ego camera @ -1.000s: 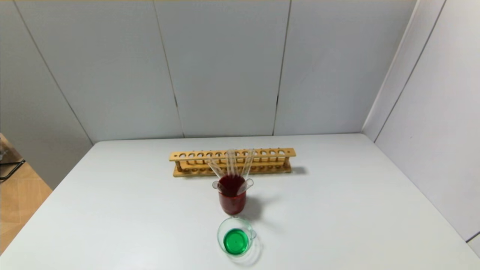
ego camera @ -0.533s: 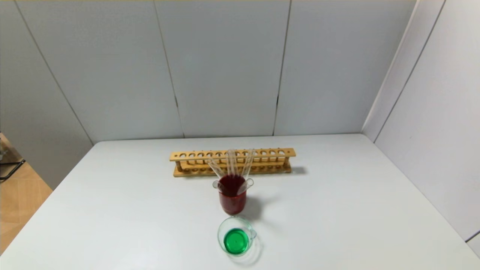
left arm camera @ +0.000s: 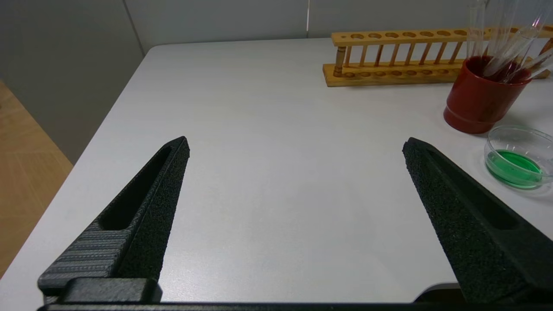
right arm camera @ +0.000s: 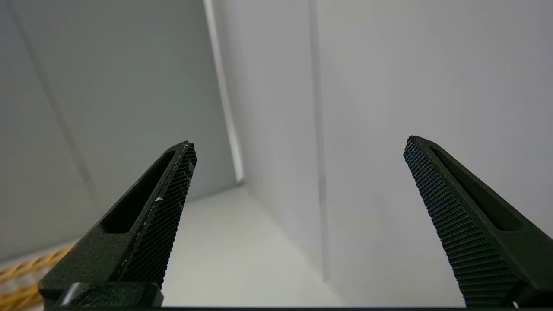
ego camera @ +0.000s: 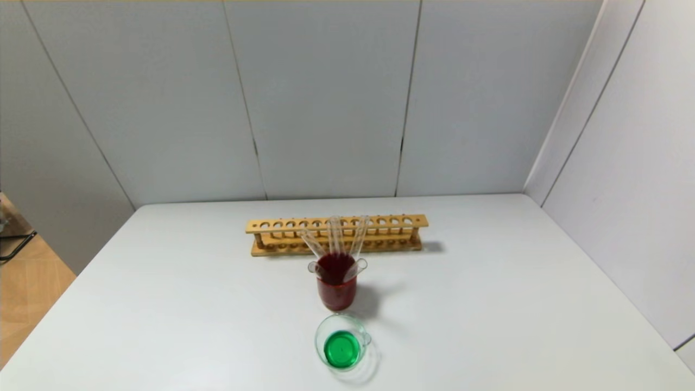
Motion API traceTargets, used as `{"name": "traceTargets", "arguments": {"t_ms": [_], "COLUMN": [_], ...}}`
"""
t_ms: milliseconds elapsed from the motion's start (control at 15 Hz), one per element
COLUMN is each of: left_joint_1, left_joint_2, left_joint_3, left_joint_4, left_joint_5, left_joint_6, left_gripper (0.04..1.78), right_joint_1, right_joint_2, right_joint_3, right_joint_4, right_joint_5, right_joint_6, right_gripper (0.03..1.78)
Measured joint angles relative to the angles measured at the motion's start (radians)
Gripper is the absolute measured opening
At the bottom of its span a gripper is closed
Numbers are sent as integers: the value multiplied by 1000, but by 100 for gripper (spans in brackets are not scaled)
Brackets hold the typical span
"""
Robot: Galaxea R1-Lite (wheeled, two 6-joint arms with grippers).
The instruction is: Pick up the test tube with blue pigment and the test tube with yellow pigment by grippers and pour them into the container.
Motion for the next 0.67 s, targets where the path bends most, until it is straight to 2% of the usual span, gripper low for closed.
{"name": "traceTargets", "arguments": {"t_ms": [67,200,400,533,600,667], "left_joint_1": [0,1,1,0,0,1], "left_joint_2": [0,0,0,0,0,0], "left_joint_3": [0,0,0,0,0,0], "left_joint_4": [0,0,0,0,0,0], "left_joint_5": [0,0,0,0,0,0], "left_joint_6": [0,0,0,0,0,1], "left_gripper": [175,175,175,175,175,175], "right_joint_1": [0,-2,-2,-2,-2,-2], "right_joint_2": [-9,-18,-21,-22,-22,-22], "right_joint_3": [96,295,531,561,557,544], "right_joint_4": [-34,-131,-262,-224,-163,-99], "right_joint_5": [38,112,234,325,361,378], "right_joint_6": [46,84,50,37,34,31], "right_gripper": [175,175,175,175,175,175]}}
